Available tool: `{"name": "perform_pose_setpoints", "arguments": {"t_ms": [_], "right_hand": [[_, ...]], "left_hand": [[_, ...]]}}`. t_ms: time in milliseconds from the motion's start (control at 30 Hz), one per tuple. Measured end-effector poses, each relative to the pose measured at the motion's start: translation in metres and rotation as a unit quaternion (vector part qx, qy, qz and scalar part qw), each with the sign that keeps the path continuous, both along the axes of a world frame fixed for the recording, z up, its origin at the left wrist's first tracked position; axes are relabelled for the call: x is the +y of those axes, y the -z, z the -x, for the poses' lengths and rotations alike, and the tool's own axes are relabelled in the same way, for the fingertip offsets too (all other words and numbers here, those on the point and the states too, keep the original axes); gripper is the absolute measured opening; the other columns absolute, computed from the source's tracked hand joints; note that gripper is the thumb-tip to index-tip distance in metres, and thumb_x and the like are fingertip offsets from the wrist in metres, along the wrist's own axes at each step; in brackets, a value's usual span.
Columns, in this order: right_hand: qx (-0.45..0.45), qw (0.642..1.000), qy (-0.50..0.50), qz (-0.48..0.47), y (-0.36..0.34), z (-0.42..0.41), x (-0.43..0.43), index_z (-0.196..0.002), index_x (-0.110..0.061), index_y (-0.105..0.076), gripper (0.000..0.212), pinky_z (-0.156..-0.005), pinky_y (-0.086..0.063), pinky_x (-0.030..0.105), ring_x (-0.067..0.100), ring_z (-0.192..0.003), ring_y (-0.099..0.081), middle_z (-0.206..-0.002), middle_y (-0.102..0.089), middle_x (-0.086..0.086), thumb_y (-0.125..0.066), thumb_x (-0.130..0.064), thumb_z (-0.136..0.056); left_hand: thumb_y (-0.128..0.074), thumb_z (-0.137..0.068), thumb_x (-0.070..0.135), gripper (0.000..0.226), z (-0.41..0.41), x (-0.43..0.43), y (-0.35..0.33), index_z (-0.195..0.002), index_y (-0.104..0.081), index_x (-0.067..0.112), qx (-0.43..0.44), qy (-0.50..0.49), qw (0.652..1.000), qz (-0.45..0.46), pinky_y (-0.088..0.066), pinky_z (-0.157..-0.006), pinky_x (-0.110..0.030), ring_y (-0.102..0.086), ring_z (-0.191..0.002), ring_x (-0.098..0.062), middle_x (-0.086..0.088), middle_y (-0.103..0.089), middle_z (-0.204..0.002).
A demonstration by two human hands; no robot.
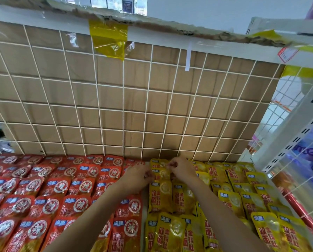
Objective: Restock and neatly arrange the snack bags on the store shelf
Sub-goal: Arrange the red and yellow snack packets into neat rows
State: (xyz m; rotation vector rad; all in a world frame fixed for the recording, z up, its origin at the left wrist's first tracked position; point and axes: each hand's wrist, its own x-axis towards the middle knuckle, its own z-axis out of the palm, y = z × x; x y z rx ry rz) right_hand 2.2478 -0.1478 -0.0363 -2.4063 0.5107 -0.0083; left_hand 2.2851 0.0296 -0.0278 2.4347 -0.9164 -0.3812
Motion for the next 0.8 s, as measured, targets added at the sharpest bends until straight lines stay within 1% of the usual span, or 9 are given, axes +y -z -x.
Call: {"name": "perform_pose_setpoints", "arguments": {"t_ms": [67, 200, 300, 333, 433, 533, 600, 700, 800], "right_hand": [[-0.003, 1.0, 0.0, -0.006, 0.0009, -0.0001, -0.0008, -0.091, -0.012, -0.067, 0.013, -0.075, -0.056, 0.04, 0.022, -0.08, -0.066, -0.096, -0.067, 0.007, -0.062, -0.024, -0.087], [-0.007, 1.0, 0.0, -0.004, 0.0028, -0.0003, -0.0017, -0.091, -0.013, -0.067, 0.012, -0.075, -0.056, 0.038, 0.02, -0.078, -0.065, -0.095, -0.065, 0.005, -0.062, -0.024, -0.087], [-0.005, 1.0, -0.005, -0.006, 0.0026, -0.0001, -0.0023, -0.091, -0.013, -0.067, 0.012, -0.069, -0.056, 0.032, 0.014, -0.068, -0.061, -0.086, -0.063, 0.0, -0.061, -0.023, -0.088], [-0.005, 1.0, -0.005, -0.007, 0.0026, -0.0002, -0.0025, -0.092, -0.013, -0.067, 0.012, -0.069, -0.055, 0.032, 0.015, -0.068, -0.062, -0.085, -0.063, 0.0, -0.061, -0.023, -0.088], [-0.003, 1.0, -0.011, 0.011, 0.0032, -0.0004, -0.0035, -0.094, -0.013, -0.067, 0.013, -0.074, -0.053, 0.033, 0.021, -0.081, -0.065, -0.094, -0.068, 0.005, -0.062, -0.023, -0.087], [-0.003, 1.0, -0.016, 0.017, 0.0049, -0.0011, -0.0045, -0.095, -0.014, -0.068, 0.015, -0.08, -0.052, 0.036, 0.024, -0.091, -0.064, -0.1, -0.067, 0.007, -0.063, -0.025, -0.086], [0.0, 0.999, -0.021, 0.024, 0.0043, -0.0011, -0.0041, -0.096, -0.014, -0.068, 0.016, -0.079, -0.051, 0.034, 0.023, -0.093, -0.063, -0.1, -0.066, 0.006, -0.063, -0.025, -0.086], [0.003, 0.999, -0.026, 0.025, 0.0049, -0.0018, -0.0042, -0.095, -0.016, -0.068, 0.015, -0.078, -0.052, 0.034, 0.023, -0.092, -0.062, -0.099, -0.066, 0.006, -0.064, -0.026, -0.085], [0.006, 0.999, -0.031, 0.028, 0.0049, -0.0022, -0.004, -0.094, -0.018, -0.069, 0.013, -0.076, -0.05, 0.032, 0.022, -0.093, -0.062, -0.101, -0.066, 0.004, -0.065, -0.025, -0.085]], "left_hand": [[-0.053, -0.093, 0.027, 0.021, -0.0008, -0.0003, 0.0002, -0.104, -0.064, 0.013, -0.001, 0.001, 1.0, 0.0, -0.044, -0.084, -0.028, -0.056, -0.101, -0.016, -0.004, -0.063, -0.108], [-0.053, -0.093, 0.027, 0.02, -0.0011, -0.0003, 0.0011, -0.103, -0.065, 0.014, -0.01, -0.001, 1.0, 0.006, -0.044, -0.085, -0.03, -0.056, -0.101, -0.016, -0.003, -0.063, -0.108], [-0.053, -0.093, 0.027, 0.02, -0.0013, 0.0001, 0.0017, -0.103, -0.065, 0.013, -0.009, -0.001, 1.0, 0.012, -0.044, -0.083, -0.028, -0.056, -0.101, -0.015, -0.004, -0.063, -0.108], [-0.053, -0.093, 0.026, 0.02, -0.0016, -0.0004, 0.0023, -0.103, -0.065, 0.013, -0.008, -0.002, 1.0, 0.014, -0.044, -0.082, -0.027, -0.056, -0.1, -0.015, -0.004, -0.063, -0.108], [-0.054, -0.092, 0.025, 0.02, -0.0026, -0.0022, 0.0043, -0.102, -0.064, 0.011, -0.014, -0.006, 1.0, 0.008, -0.04, -0.075, -0.022, -0.057, -0.099, -0.015, -0.004, -0.064, -0.107], [-0.055, -0.092, 0.026, 0.02, -0.0035, -0.0027, 0.0062, -0.102, -0.064, 0.012, -0.012, -0.011, 1.0, 0.005, -0.042, -0.079, -0.025, -0.056, -0.1, -0.016, -0.004, -0.064, -0.107], [-0.055, -0.092, 0.026, 0.019, -0.0035, -0.0028, 0.0064, -0.102, -0.064, 0.012, -0.009, -0.014, 1.0, 0.011, -0.044, -0.081, -0.027, -0.056, -0.1, -0.016, -0.005, -0.063, -0.108], [-0.055, -0.092, 0.025, 0.018, -0.0026, -0.0024, 0.0055, -0.101, -0.064, 0.013, -0.013, -0.017, 1.0, 0.018, -0.043, -0.078, -0.026, -0.056, -0.099, -0.016, -0.004, -0.063, -0.107], [-0.055, -0.092, 0.025, 0.018, -0.0022, -0.0014, 0.006, -0.102, -0.063, 0.012, -0.009, -0.015, 1.0, 0.022, -0.045, -0.08, -0.028, -0.056, -0.099, -0.016, -0.005, -0.062, -0.107]]}}
